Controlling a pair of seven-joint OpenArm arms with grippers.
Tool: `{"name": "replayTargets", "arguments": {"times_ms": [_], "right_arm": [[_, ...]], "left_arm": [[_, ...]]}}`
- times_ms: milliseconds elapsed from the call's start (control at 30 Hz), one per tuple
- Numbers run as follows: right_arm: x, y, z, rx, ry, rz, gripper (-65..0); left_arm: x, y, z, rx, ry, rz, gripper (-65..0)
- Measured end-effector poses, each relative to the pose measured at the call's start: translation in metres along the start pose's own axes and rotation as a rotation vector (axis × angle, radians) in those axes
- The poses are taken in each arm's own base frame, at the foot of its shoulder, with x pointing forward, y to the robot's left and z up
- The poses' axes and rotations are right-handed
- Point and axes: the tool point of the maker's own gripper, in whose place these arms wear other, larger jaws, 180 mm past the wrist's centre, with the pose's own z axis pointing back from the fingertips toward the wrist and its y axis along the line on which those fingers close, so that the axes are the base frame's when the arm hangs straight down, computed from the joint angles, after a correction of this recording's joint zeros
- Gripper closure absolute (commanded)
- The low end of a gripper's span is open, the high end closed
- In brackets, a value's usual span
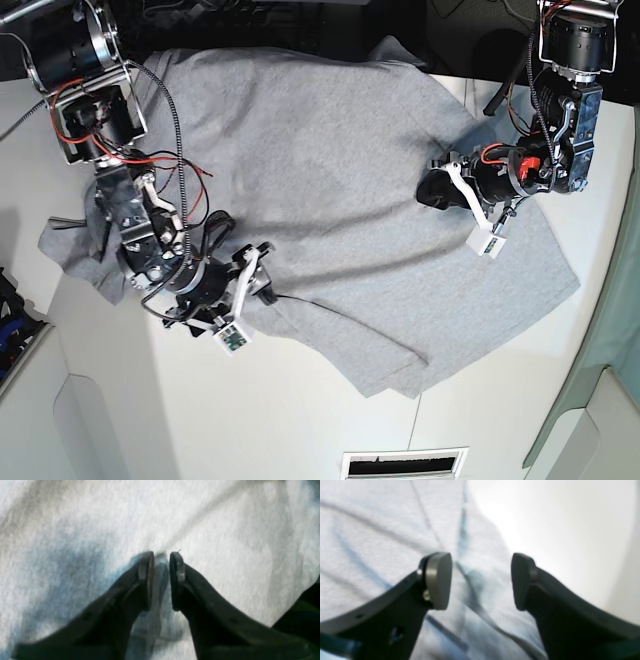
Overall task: Layout the t-shirt on the table in an organized manner, then fold the t-shirt properly
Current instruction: 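Grasp the shirt hem with the right gripper and drag it outward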
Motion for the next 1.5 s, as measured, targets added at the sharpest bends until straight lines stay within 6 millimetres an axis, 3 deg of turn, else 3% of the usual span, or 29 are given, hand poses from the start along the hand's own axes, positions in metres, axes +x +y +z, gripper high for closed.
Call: {"name": "replayTargets", "arguments": {"times_ms": [33, 100, 167, 233, 500, 733, 833, 867, 900, 933, 1033, 1167, 1233, 1333, 1433, 1500], "right_arm": [[-0.005, 0.003, -0.005, -0.004, 0.022, 0.009, -34.1], [-0.008, 0.009, -0.011, 0.004, 0.022, 0.013, -20.9], [-0.009, 0.004, -0.013, -0.020, 0.031, 0.014, -8.0], [-0.003, -0.005, -0.013, -0.041, 0.027, 0.045, 0.0], [0.040, -0.049, -0.007, -0.136, -0.017, 0.161, 0.0], [0.093, -0.131, 0.018, -0.319, -0.081, 0.192, 0.0], [0.099, -0.152, 0.026, -0.378, -0.088, 0.173, -32.5], [0.098, -0.153, 0.027, -0.372, -0.093, 0.149, -40.7], [0.097, -0.156, 0.027, -0.381, -0.097, 0.122, -45.5], [0.094, -0.159, 0.028, -0.399, -0.092, 0.100, -45.1], [0.075, -0.159, 0.026, -0.410, -0.033, 0.025, -45.0], [0.036, -0.156, 0.028, -0.451, 0.112, -0.068, -42.1], [0.018, -0.146, 0.030, -0.449, 0.164, -0.092, -30.2], [-0.004, -0.121, 0.033, -0.415, 0.209, -0.111, 0.0], [-0.011, -0.093, 0.043, -0.381, 0.226, -0.108, 0.0], [-0.008, -0.076, 0.049, -0.365, 0.186, -0.087, 0.0]], "left_arm": [[-0.003, 0.000, 0.000, -0.001, 0.003, 0.004, -15.2], [-0.004, -0.001, 0.000, -0.004, 0.000, 0.009, -15.2], [-0.006, -0.002, 0.000, -0.005, 0.000, 0.012, -15.2], [-0.008, -0.002, 0.000, -0.007, 0.002, 0.015, -15.2], [-0.018, -0.005, 0.000, -0.012, 0.001, 0.020, -15.2], [-0.021, -0.006, 0.001, -0.016, 0.004, 0.022, -15.2], [-0.021, -0.006, 0.001, -0.017, 0.004, 0.022, -15.2], [-0.021, -0.006, 0.001, -0.017, 0.004, 0.022, -15.2], [-0.021, -0.006, 0.001, -0.017, 0.004, 0.022, -15.2], [-0.021, -0.006, 0.001, -0.017, 0.004, 0.022, -15.2], [-0.021, -0.006, 0.001, -0.017, 0.004, 0.022, -15.2], [-0.022, -0.007, 0.001, -0.020, 0.004, 0.026, -15.2], [-0.021, -0.007, 0.002, -0.026, 0.004, 0.030, -15.2], [-0.014, -0.004, 0.012, -0.018, 0.009, 0.008, -15.2], [-0.002, 0.003, 0.030, 0.021, 0.023, -0.070, -15.2], [0.023, 0.000, 0.039, 0.027, -0.028, -0.124, -15.2]]}}
